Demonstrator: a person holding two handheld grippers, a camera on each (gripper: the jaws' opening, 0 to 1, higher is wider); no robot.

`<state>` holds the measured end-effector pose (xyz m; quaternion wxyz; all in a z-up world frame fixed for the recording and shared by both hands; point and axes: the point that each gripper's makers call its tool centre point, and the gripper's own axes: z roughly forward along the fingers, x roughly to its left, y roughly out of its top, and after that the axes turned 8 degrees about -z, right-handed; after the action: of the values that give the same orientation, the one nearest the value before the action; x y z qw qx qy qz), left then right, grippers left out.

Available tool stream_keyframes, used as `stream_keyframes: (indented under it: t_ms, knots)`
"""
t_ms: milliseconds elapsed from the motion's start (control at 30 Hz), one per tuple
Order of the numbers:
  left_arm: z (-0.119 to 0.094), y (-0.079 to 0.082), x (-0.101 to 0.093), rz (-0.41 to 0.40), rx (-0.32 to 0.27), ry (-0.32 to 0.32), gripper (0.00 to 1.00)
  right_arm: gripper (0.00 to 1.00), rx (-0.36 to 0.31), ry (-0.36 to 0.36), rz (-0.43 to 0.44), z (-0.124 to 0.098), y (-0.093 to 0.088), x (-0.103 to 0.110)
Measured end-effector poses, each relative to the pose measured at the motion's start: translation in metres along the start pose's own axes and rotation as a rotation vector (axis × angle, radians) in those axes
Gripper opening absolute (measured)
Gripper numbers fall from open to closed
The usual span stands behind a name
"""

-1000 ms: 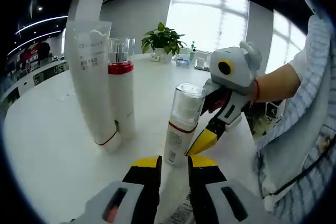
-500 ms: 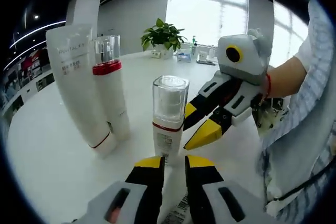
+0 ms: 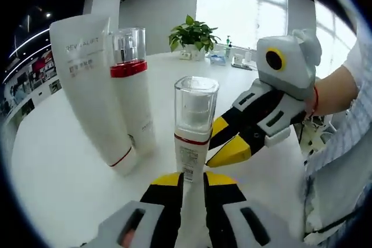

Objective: Arrange the skincare products in the storage area until every visible bottle or jar stands upright without overlapping.

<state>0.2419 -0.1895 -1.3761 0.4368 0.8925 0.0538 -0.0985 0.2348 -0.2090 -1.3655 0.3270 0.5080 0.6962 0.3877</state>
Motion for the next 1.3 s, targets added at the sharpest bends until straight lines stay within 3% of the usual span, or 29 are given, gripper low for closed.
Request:
stream_keyframes:
  t_ms: [600, 1300]
  knots:
    - [0.015, 0.020, 0.025, -0.087, -0.027, 0.041, 0.14, 0.10, 0.015, -0.068, -0.011, 0.018, 0.009, -0.029]
    - [0.018, 0.022, 0.033, -0.095, -0.020, 0.051, 0.14, 0.12, 0.017, -0.083, 0.007, 0.022, 0.009, -0.038]
